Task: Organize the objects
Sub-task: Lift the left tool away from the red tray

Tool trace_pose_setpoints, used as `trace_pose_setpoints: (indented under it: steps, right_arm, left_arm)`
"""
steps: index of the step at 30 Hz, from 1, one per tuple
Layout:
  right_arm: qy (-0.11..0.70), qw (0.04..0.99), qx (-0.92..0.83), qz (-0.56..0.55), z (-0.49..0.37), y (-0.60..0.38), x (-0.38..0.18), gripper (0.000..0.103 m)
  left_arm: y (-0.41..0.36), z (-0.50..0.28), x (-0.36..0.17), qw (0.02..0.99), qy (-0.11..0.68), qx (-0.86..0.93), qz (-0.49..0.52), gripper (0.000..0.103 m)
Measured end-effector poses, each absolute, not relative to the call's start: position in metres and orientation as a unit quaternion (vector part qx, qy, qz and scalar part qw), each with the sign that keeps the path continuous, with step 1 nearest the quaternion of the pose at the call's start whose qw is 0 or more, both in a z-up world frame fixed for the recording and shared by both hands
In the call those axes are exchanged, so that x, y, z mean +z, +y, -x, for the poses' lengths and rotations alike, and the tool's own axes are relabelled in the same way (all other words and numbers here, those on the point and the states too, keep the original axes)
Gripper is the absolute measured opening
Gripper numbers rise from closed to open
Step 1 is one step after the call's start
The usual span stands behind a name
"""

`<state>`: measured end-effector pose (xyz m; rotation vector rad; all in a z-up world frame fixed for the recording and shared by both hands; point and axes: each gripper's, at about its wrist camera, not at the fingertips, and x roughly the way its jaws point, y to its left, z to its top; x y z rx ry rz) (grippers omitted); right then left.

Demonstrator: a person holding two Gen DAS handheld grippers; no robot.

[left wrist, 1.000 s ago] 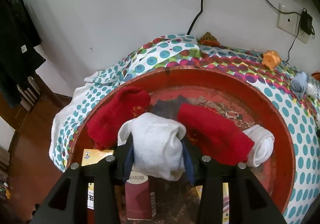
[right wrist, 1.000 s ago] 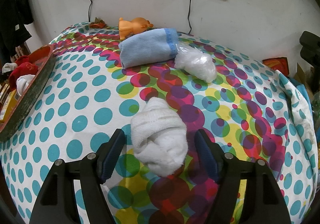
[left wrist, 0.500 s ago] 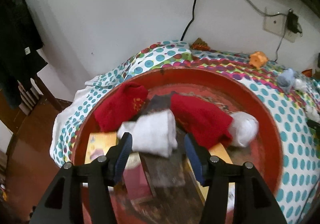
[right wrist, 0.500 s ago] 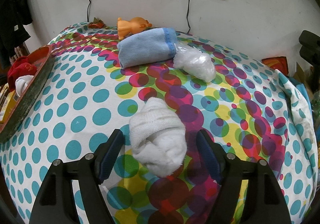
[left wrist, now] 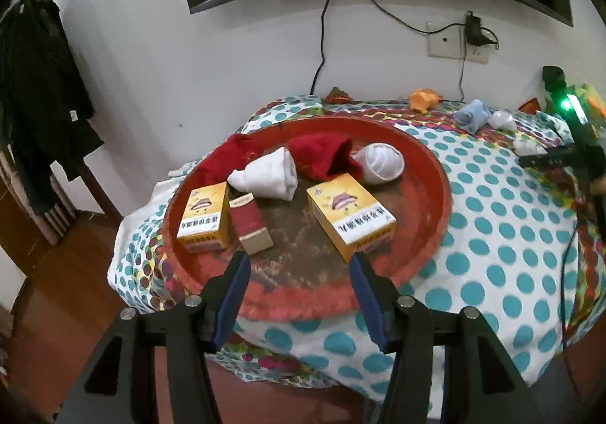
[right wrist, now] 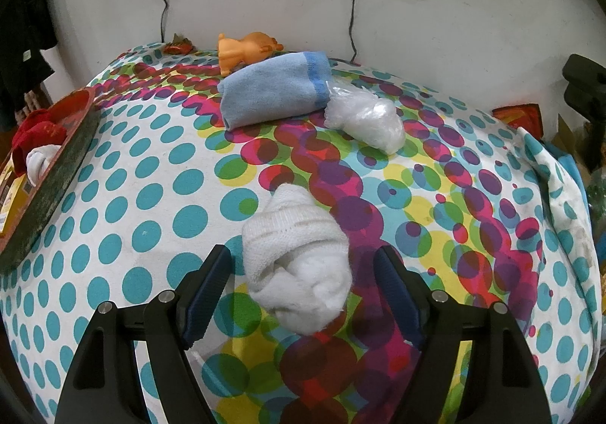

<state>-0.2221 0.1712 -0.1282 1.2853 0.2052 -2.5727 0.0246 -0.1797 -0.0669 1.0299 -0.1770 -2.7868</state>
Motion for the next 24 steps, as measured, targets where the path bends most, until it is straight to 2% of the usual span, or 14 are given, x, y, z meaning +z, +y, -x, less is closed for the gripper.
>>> trace_pose_setpoints:
  steps: [5, 7, 10, 18, 24]
  right_arm:
    - [0.057, 0.101, -0.890, -0.442, 0.217, 0.167, -0.127, 0.072]
    - [0.054, 0.098, -0.892, -0.437, 0.214, 0.164, -0.125, 0.051]
    - [0.051, 0.084, -0.895, -0.436, 0.212, 0.157, -0.124, 0.044]
    - [0.034, 0.042, -0.897, -0.440, 0.209, 0.152, -0.123, 0.042]
    - [0.023, 0.029, -0.891, -0.453, 0.208, 0.141, -0.119, 0.040]
  left_arm:
    - [-0.183, -0.033, -0.071, 0.086, -0.059, -0.935, -0.338, 0.056]
    - [-0.187, -0.036, -0.072, 0.078, -0.046, -0.937, -0.338, 0.056]
    - [-0.192, -0.038, -0.071, 0.077, -0.038, -0.937, -0.338, 0.056]
    - [-0.203, -0.040, -0.072, 0.070, -0.037, -0.938, -0.336, 0.056]
    - [-0.216, -0.039, -0.074, 0.062, -0.007, -0.937, -0.345, 0.056]
